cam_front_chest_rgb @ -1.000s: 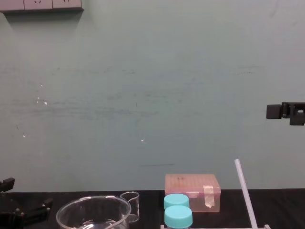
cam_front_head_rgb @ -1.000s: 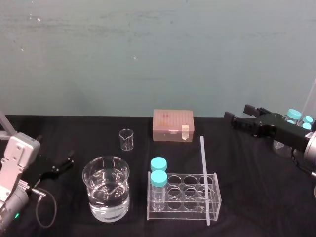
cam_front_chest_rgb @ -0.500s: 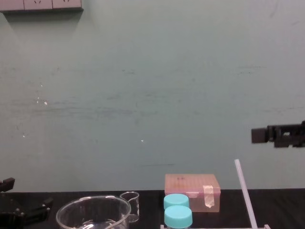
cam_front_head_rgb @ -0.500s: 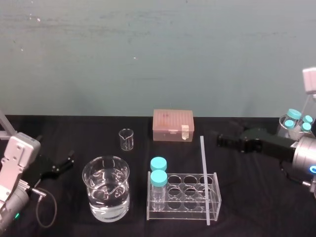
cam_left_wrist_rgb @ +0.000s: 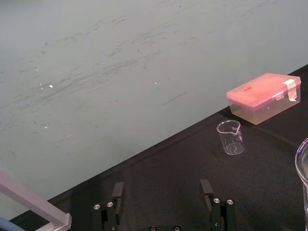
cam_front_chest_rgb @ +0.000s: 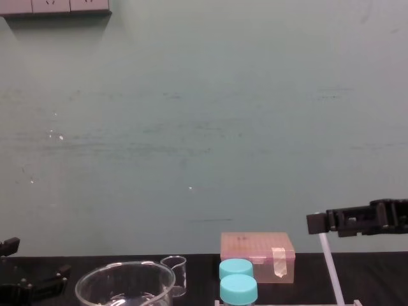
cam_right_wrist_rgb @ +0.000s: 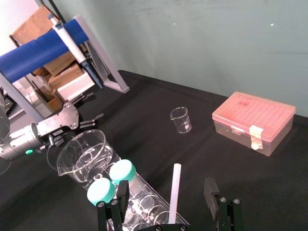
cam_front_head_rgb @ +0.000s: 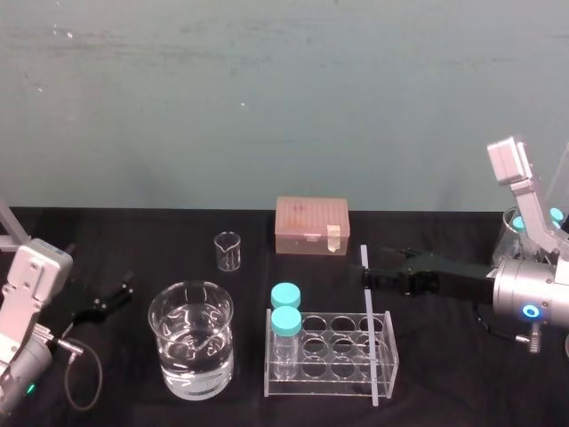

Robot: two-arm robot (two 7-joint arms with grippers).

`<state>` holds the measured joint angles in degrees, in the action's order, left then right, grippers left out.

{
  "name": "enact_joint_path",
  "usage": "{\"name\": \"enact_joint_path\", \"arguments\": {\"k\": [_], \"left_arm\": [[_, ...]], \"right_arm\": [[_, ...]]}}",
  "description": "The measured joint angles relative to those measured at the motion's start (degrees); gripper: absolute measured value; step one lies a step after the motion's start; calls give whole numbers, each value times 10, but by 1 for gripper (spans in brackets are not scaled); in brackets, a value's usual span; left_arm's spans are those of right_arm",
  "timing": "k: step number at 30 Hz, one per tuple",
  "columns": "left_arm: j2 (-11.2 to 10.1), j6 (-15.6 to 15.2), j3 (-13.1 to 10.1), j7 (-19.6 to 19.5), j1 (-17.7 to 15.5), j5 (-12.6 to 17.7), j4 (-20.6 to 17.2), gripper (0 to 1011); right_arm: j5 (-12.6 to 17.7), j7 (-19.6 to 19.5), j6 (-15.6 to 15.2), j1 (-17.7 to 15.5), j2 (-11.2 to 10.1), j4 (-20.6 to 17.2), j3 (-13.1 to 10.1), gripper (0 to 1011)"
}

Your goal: Pick up the stirring rod with one hand, then place it down.

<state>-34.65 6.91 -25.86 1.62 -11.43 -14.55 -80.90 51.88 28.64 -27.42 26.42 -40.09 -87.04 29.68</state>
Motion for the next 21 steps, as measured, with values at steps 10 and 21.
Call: {"name": "enact_joint_path", "arguments": {"k": [10, 21], "left_arm": [[0, 0, 0, 0, 0, 0, 0, 1005], [0, 0, 0, 0, 0, 0, 0, 1005]], "right_arm": [[-3, 20, -1, 33, 15, 47, 36, 1003], [1, 42, 3, 60, 20, 80, 60, 1003]]}}
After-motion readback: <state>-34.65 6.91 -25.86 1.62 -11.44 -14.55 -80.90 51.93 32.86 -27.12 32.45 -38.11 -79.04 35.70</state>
